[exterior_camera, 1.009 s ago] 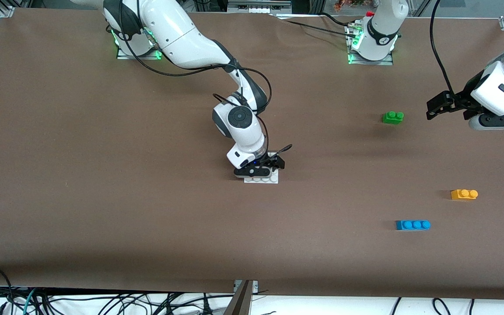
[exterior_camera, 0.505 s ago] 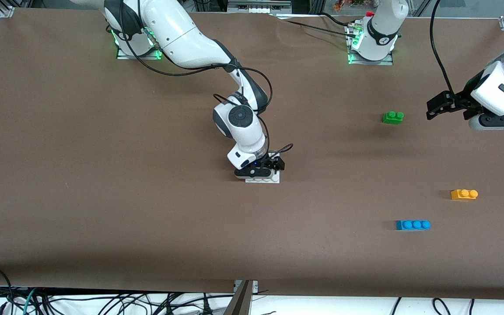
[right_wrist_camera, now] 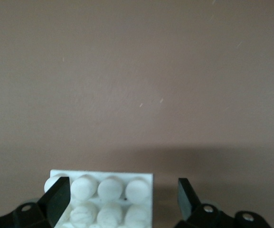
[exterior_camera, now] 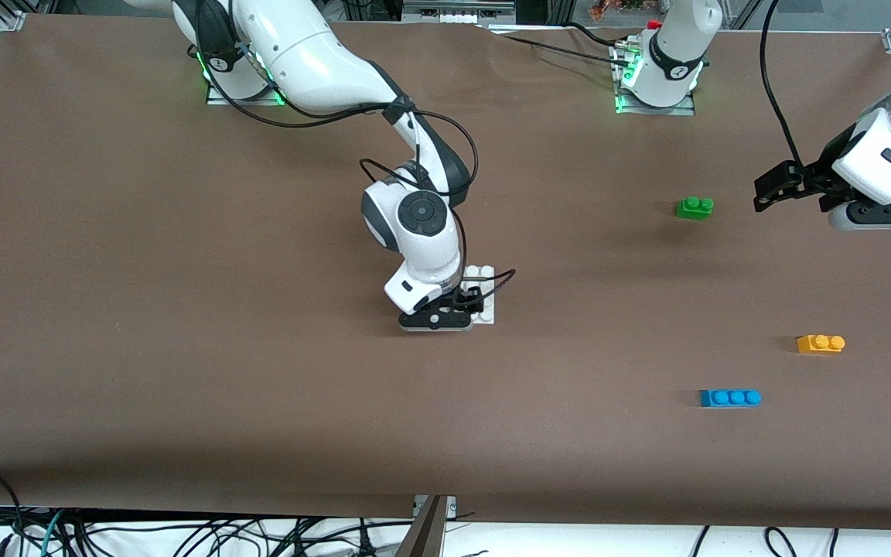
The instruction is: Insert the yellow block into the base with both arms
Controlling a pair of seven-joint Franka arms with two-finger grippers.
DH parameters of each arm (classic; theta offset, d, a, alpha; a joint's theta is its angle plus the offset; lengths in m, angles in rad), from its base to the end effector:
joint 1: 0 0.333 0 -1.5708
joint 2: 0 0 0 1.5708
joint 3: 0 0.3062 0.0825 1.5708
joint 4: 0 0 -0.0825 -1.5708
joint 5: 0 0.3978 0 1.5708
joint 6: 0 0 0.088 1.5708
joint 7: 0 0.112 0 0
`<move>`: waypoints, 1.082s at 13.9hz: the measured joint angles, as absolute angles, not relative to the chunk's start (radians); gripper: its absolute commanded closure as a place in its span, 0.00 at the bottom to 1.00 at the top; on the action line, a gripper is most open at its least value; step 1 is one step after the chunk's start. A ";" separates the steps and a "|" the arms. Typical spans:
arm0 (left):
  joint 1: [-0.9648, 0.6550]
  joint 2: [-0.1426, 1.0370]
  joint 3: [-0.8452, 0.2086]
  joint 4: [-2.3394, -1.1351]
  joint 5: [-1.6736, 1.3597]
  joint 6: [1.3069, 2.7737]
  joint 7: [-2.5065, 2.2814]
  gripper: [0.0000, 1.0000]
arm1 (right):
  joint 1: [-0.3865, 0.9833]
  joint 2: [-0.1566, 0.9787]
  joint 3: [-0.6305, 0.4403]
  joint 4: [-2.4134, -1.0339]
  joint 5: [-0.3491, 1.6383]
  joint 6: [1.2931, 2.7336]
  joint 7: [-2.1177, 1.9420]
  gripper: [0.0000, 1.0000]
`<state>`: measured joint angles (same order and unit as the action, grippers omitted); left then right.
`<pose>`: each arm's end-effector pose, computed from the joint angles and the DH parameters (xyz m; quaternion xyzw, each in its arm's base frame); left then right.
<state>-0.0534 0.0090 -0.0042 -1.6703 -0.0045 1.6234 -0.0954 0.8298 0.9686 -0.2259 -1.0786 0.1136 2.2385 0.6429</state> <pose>0.5703 -0.0334 0.5606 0.9994 0.0191 -0.0280 0.0001 0.6191 0.5057 0.2468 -0.9936 -0.0076 -0.1088 0.0298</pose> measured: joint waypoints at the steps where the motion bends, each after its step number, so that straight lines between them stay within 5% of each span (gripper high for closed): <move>1: -0.053 0.009 -0.004 -1.670 -0.005 1.623 -0.095 0.00 | 0.822 0.939 -0.250 -1.073 0.114 2.206 0.594 0.00; 15: 0.043 0.112 0.011 -1.612 -0.005 1.625 -0.094 0.00 | 0.368 0.612 -0.291 -1.080 0.113 1.756 0.097 0.00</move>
<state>0.0431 0.1115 0.0109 -1.6119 -0.0045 1.6247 -0.0937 0.3676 0.6121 -0.2914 -1.0798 0.1129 1.7555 0.0967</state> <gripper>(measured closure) 0.000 0.000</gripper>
